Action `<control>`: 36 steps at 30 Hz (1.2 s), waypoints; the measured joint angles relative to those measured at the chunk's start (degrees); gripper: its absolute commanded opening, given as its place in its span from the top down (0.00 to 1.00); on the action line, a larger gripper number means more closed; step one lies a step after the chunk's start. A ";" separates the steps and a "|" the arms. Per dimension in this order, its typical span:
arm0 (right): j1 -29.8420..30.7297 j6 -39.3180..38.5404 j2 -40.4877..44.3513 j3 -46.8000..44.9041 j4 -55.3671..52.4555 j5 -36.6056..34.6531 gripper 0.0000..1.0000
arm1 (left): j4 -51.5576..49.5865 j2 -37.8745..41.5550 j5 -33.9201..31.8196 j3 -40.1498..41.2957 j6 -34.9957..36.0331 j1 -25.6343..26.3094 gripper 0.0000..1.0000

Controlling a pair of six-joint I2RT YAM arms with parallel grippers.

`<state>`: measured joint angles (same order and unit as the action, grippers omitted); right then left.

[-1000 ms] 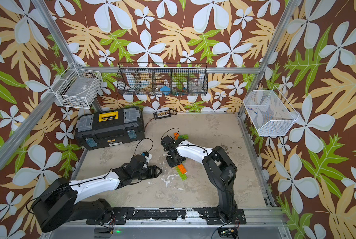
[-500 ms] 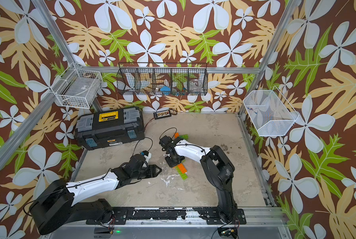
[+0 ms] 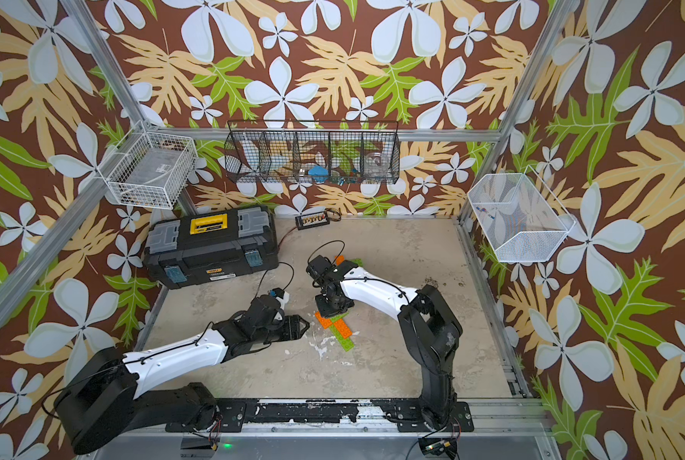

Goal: Assemble a small pinwheel with lego
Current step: Assemble the lego brick with the lego brick, then pick up the lego brick from the center of the board.

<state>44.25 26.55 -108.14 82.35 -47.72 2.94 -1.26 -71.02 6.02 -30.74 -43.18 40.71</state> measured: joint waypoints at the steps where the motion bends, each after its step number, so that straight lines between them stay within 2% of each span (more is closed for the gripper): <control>1: 0.00 -0.02 0.48 -0.28 0.11 0.02 0.80 | -1.31 0.24 -0.96 -0.61 0.26 -0.46 0.29; 6: 0.04 -1.88 5.79 -1.29 1.31 0.26 0.78 | -10.19 -0.02 -9.18 -6.19 3.06 -6.62 0.21; 10: 0.00 -4.09 10.05 -2.78 2.64 0.22 0.74 | -17.84 -4.96 -17.18 -13.00 6.47 -11.52 0.15; 14: -0.11 -5.31 13.35 -4.15 3.08 0.02 0.73 | -21.90 -10.73 -21.18 -17.22 10.08 -15.19 0.11; 20: -0.33 -6.49 16.55 -6.19 3.45 0.02 0.73 | -23.85 -18.34 -20.04 -20.55 15.13 -19.02 0.15; 24: -0.50 -7.28 17.66 -7.15 3.45 -0.02 0.74 | -24.17 -22.16 -18.03 -22.40 17.64 -20.13 0.23; 32: -0.76 -7.34 18.62 -7.85 3.41 -0.39 0.76 | -24.83 -25.18 -16.15 -23.28 19.45 -21.00 0.31; 36: -0.76 -7.37 18.80 -7.87 3.37 -0.44 0.77 | -24.81 -26.14 -15.32 -23.52 19.47 -21.05 0.38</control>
<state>43.48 19.18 -89.34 74.48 -44.36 2.50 -26.06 -97.17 -9.30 -54.26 -23.70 19.66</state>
